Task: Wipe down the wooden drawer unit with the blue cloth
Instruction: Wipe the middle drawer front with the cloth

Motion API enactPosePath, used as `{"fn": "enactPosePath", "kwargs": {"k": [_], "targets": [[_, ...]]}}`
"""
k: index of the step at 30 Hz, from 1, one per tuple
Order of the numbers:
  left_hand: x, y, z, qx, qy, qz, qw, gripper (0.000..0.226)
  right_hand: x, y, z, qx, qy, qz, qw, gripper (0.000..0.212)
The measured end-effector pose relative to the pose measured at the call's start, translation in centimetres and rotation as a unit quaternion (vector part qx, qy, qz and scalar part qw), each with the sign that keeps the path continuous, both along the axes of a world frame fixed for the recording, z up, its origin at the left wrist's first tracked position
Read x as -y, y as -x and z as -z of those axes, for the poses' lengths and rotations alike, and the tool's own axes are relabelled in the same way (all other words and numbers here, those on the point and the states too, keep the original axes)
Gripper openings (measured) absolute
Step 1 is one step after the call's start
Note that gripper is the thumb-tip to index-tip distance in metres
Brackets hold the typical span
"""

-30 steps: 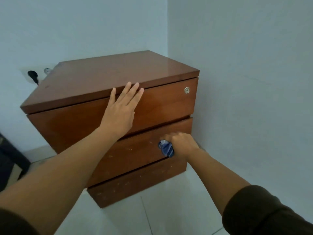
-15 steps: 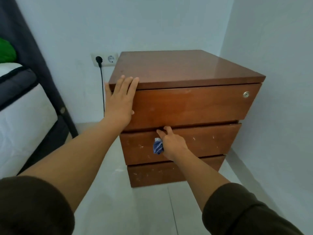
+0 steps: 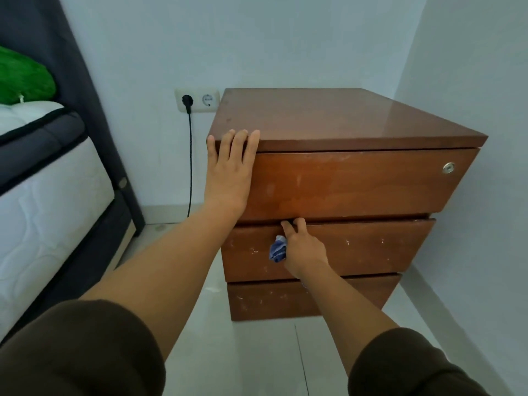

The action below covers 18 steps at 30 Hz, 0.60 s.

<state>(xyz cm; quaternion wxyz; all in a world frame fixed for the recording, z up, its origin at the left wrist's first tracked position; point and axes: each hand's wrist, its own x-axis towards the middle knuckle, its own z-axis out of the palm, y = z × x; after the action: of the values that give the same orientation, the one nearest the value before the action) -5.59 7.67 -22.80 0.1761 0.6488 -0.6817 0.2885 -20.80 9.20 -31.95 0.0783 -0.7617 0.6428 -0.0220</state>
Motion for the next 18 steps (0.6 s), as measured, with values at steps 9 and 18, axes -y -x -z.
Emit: {"fn": "enactPosePath", "kwargs": {"k": [9, 18], "targets": [[0.0, 0.0, 0.0, 0.005, 0.0, -0.004, 1.0, 0.113, -0.9, -0.2, -0.1, 0.019, 0.041, 0.015, 0.999, 0.065], [-0.5, -0.3, -0.4, -0.001, -0.015, 0.013, 1.0, 0.111, -4.5, 1.2, -1.2, -0.013, 0.011, -0.013, 1.0, 0.063]]}}
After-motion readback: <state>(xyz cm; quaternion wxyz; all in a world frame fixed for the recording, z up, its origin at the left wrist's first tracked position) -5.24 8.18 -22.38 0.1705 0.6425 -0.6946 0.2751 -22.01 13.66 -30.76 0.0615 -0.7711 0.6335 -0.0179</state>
